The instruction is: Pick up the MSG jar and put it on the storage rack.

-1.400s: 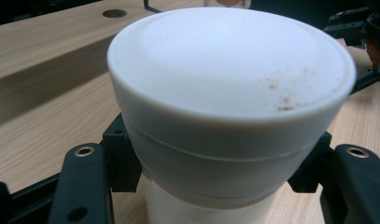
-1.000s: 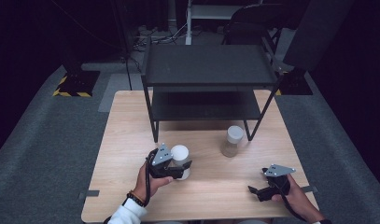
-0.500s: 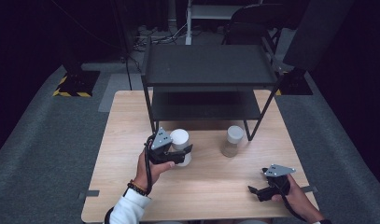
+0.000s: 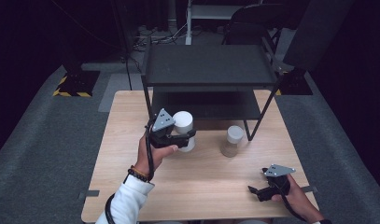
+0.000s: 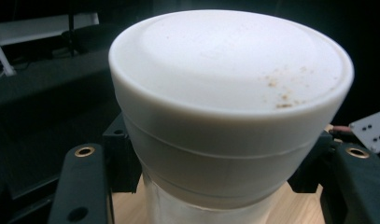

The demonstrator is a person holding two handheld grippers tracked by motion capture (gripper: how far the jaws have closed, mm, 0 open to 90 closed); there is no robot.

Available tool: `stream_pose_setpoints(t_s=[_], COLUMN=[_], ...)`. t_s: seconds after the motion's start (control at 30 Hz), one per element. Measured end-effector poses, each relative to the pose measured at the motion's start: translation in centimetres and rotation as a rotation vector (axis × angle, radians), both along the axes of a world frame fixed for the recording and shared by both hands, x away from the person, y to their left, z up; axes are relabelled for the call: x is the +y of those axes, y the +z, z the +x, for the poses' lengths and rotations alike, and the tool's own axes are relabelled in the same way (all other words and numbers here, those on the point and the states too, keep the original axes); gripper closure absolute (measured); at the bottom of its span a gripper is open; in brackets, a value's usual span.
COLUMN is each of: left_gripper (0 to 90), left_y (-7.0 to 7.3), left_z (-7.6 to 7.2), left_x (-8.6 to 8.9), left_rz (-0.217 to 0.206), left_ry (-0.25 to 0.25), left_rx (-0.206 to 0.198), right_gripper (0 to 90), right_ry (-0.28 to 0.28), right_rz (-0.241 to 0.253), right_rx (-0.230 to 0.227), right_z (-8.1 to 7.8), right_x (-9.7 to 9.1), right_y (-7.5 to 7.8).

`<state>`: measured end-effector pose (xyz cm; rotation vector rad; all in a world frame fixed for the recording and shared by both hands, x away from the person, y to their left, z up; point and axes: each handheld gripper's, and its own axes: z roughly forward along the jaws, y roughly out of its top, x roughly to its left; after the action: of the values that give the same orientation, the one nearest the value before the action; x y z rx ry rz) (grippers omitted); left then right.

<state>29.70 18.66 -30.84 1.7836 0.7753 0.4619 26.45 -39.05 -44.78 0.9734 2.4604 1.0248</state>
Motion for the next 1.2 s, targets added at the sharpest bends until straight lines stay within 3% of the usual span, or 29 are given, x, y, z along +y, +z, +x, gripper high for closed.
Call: stream_pose_setpoints(t_s=[0.1, 0.47, 0.93, 1.2], left_gripper=[35.0, 35.0, 35.0, 35.0], left_y=[1.4, 4.0, 6.9, 8.6], left_z=[0.1, 0.3, 1.0, 1.5], left_x=[-0.5, -0.6, -1.4, -2.0], left_rz=[-0.009, -0.017, -0.027, -0.059], left_ry=[0.016, 0.023, 0.013, 0.003], left_rx=[-0.022, -0.065, -0.091, -0.112], right_gripper=[0.0, 0.0, 0.0, 0.0], right_ry=[0.0, 0.0, 0.0, 0.0], right_rz=[0.0, 0.0, 0.0, 0.0], right_rx=[0.0, 0.0, 0.0, -0.001], right_z=[0.0, 0.0, 0.0, 0.0], right_x=[0.0, 0.0, 0.0, 0.0], right_y=[0.0, 0.0, 0.0, 0.0])
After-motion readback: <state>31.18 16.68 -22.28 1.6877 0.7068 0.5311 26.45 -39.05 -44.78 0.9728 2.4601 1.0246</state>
